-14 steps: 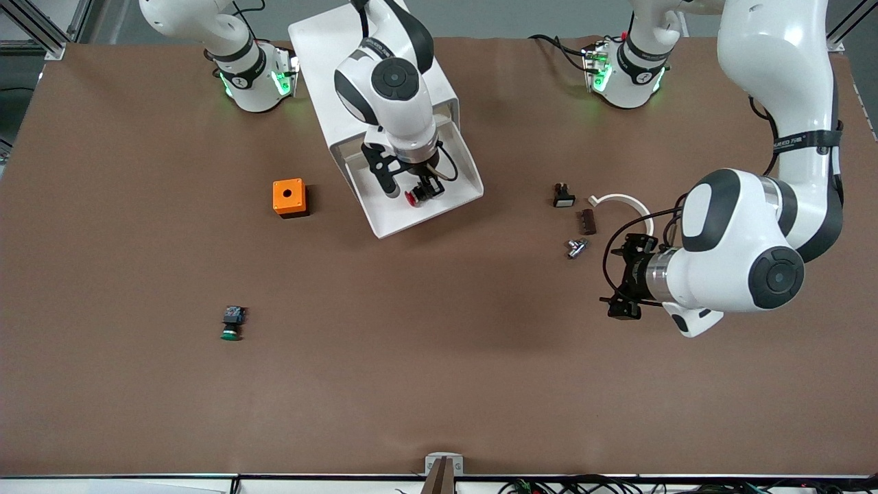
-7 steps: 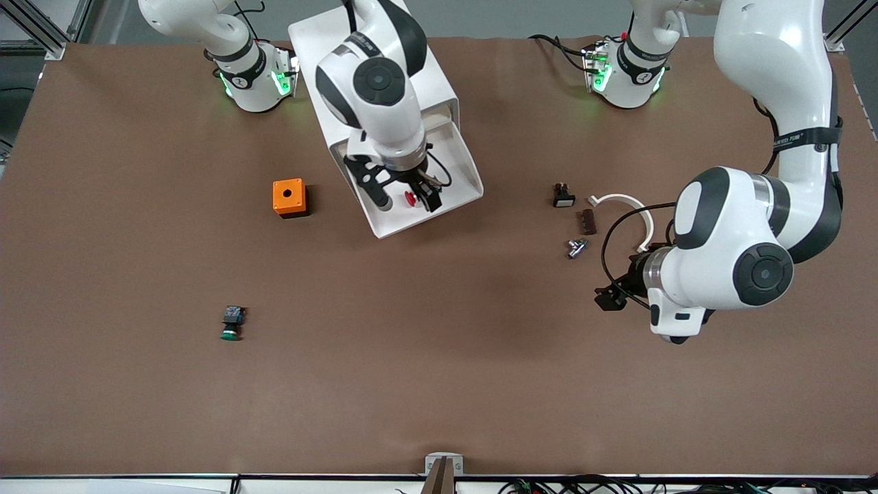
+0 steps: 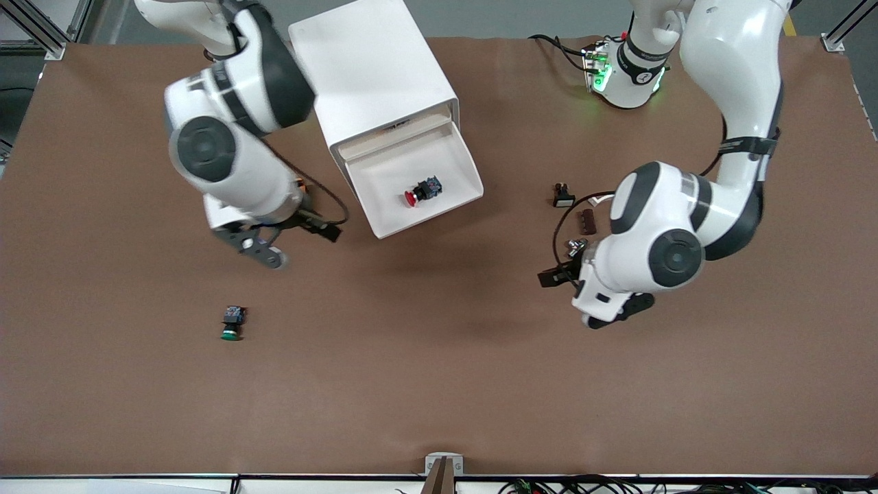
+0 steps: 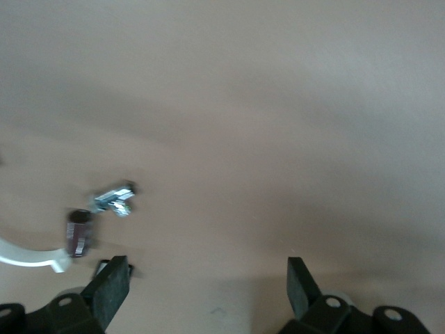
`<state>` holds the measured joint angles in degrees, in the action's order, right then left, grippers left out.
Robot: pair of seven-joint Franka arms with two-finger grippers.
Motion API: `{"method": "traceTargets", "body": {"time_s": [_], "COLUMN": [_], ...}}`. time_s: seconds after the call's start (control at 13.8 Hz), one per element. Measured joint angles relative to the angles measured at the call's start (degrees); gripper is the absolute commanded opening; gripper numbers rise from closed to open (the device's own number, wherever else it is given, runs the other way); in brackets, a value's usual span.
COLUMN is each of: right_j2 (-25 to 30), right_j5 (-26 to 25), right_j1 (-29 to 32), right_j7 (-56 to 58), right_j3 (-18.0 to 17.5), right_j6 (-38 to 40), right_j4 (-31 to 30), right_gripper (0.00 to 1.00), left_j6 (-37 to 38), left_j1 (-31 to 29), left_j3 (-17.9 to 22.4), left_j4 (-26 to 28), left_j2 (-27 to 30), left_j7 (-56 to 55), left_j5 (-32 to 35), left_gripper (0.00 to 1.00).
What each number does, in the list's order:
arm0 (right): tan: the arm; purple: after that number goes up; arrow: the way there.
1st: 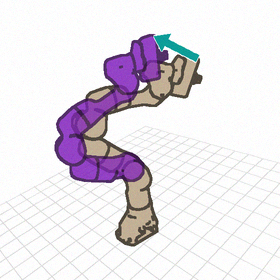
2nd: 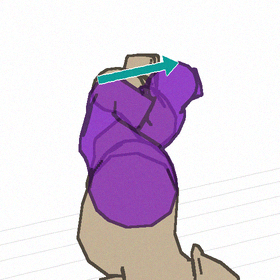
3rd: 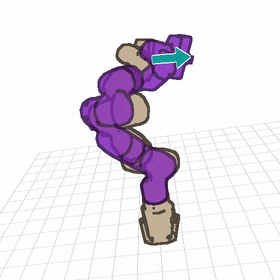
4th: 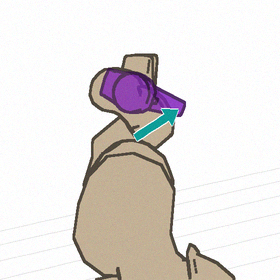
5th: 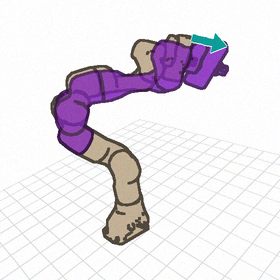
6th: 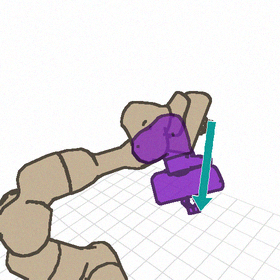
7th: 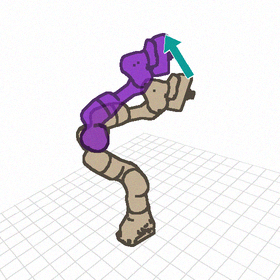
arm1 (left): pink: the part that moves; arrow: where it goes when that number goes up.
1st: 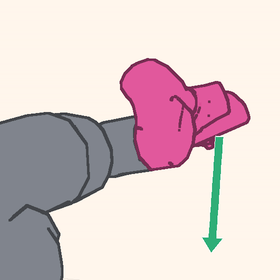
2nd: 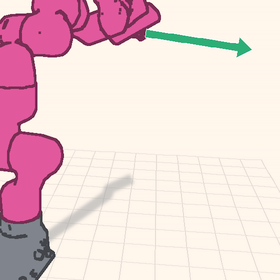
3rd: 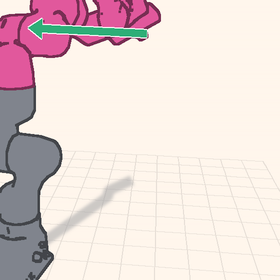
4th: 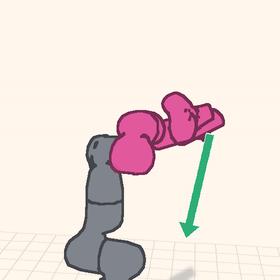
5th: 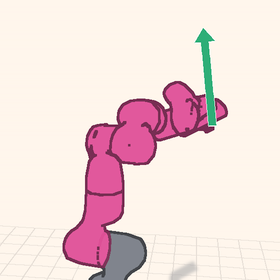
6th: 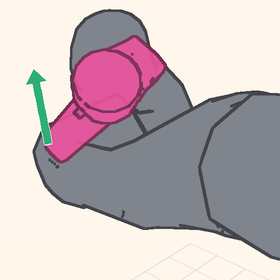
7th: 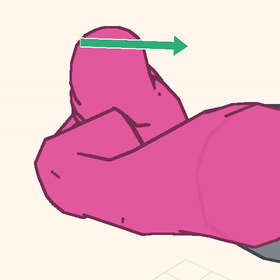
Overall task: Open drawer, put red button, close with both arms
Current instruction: 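Open the right gripper to release the button and withdraw it, then push the drawer closed with the left gripper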
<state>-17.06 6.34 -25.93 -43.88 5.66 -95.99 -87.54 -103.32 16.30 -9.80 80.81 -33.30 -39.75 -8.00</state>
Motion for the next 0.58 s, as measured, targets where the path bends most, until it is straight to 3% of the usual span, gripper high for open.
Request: {"method": "traceTargets", "body": {"time_s": [0.58], "right_j2": [0.42], "right_j5": [-1.92], "right_j1": [19.18], "right_j7": [38.68], "right_j3": [0.93], "right_j6": [7.43], "right_j4": [4.79], "right_gripper": [1.0], "left_j6": [-4.28], "left_j1": [12.21], "left_j3": [-1.82], "left_j4": [1.3], "left_j2": [-3.99], "left_j7": [-10.22], "left_j5": [0.0], "left_gripper": [1.0]}}
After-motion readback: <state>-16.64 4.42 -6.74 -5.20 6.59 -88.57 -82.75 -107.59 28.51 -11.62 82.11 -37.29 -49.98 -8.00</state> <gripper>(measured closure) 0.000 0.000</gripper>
